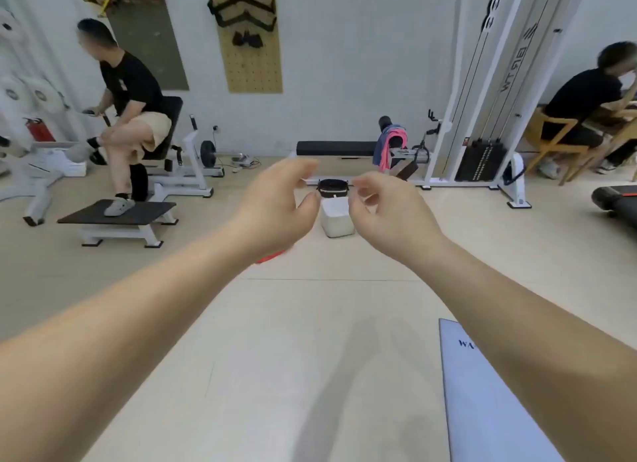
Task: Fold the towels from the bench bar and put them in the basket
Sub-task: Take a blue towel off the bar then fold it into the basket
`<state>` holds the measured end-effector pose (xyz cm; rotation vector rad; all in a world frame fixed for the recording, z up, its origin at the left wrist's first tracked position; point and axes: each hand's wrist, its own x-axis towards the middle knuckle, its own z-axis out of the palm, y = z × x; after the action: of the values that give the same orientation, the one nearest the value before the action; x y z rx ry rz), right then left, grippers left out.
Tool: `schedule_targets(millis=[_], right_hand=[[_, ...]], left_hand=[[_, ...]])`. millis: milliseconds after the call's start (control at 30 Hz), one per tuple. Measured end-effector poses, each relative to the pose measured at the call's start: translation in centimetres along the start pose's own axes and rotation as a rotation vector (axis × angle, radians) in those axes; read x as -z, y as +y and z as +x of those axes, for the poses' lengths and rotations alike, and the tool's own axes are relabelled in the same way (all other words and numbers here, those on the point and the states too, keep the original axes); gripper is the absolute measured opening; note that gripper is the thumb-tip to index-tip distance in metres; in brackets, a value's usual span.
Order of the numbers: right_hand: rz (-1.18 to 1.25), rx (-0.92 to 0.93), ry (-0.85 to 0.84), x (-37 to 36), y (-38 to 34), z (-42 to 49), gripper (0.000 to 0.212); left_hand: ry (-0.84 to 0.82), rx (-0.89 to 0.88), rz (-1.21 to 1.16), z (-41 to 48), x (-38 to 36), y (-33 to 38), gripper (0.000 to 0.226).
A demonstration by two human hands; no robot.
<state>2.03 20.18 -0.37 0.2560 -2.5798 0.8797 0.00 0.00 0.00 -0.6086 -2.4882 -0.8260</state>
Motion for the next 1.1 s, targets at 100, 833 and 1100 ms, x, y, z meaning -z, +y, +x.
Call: schedule_targets(millis=[100, 833, 1100], right_hand=[[0.074, -0.089, -0.033, -2.1, 3.2, 3.0, 0.037], [0.173, -0.283, -0.286, -23.4, 38.2, 55.3, 0.021], [0.153, -0.397, -0.287, -29.7, 51.4, 81.9, 0.02]], left_hand=[[-0.028, 0.095, -0.102, 2.6, -4.0, -2.6, 0.046], [-0.253, 0.46, -0.26, 47.6, -36.6, -30.5, 0.034], [-0.363, 0.397, -0.25, 73.9, -49.8, -46.1, 0.034]])
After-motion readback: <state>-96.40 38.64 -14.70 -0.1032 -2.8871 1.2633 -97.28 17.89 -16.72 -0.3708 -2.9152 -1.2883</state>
